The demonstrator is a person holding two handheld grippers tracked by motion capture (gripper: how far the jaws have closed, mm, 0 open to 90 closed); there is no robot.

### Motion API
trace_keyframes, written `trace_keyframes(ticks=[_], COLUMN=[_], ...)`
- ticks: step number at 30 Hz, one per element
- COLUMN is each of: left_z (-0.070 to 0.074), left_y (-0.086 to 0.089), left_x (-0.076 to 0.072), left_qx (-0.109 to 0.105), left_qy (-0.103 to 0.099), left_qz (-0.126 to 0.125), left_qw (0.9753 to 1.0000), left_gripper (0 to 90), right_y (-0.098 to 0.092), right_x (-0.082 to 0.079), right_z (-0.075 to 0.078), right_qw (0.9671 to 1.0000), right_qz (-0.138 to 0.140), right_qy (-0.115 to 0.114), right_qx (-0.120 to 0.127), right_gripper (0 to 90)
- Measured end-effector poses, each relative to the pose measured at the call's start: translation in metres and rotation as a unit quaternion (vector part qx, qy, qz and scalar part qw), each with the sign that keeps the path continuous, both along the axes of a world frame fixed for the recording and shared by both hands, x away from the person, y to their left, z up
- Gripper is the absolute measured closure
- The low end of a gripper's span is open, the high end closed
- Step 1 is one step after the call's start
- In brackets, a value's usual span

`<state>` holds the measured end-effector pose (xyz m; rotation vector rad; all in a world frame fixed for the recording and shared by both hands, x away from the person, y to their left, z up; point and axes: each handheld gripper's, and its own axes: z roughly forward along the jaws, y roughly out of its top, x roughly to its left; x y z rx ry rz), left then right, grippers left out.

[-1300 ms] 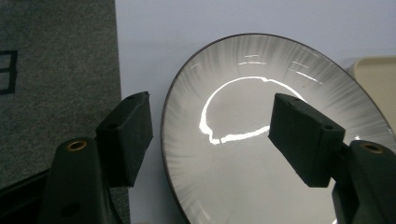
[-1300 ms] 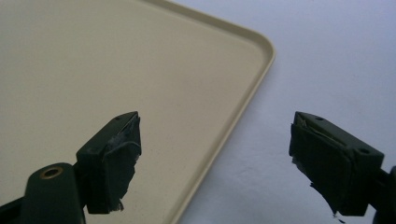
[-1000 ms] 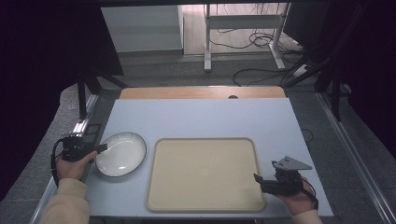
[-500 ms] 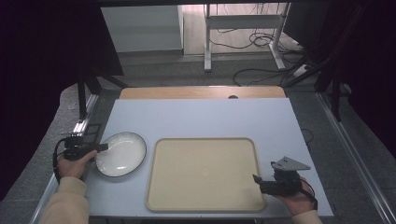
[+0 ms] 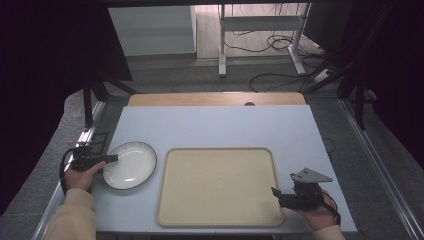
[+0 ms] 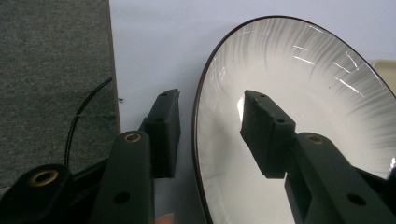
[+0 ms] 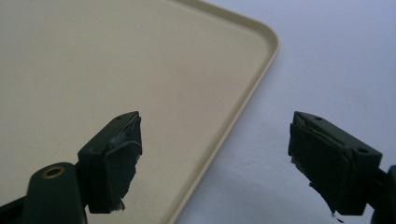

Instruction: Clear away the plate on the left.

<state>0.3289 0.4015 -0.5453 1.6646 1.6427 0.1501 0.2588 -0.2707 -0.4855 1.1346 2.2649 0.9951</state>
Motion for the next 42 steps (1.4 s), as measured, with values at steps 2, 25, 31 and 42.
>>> trace_keyframes(ticks=[2, 25, 31, 42], left_z=[-0.001, 0.000, 0.009, 0.022], left_y=[-0.001, -0.001, 0.003, 0.001], left_x=[0.000, 0.002, -0.004, -0.010], left_qx=[-0.004, -0.020, -0.044, -0.041], left_qy=[0.002, 0.022, 0.021, 0.003], left_qz=[0.001, 0.005, 0.009, 0.005], left_qw=[1.0000, 0.9995, 0.9988, 0.9991], left_gripper=[57.9, 72.1, 79.4, 83.6], right_y=[0.000, -0.002, -0.004, -0.005], right_x=[0.000, 0.000, 0.000, 0.001], right_z=[0.000, 0.001, 0.002, 0.002], right_qw=[1.0000, 1.0000, 1.0000, 1.0000], right_qz=[0.001, -0.001, -0.003, -0.005], right_qy=[-0.001, -0.001, -0.003, -0.005], right_qx=[-0.001, -0.001, 0.000, 0.001], right_gripper=[18.0, 18.0, 18.0, 18.0])
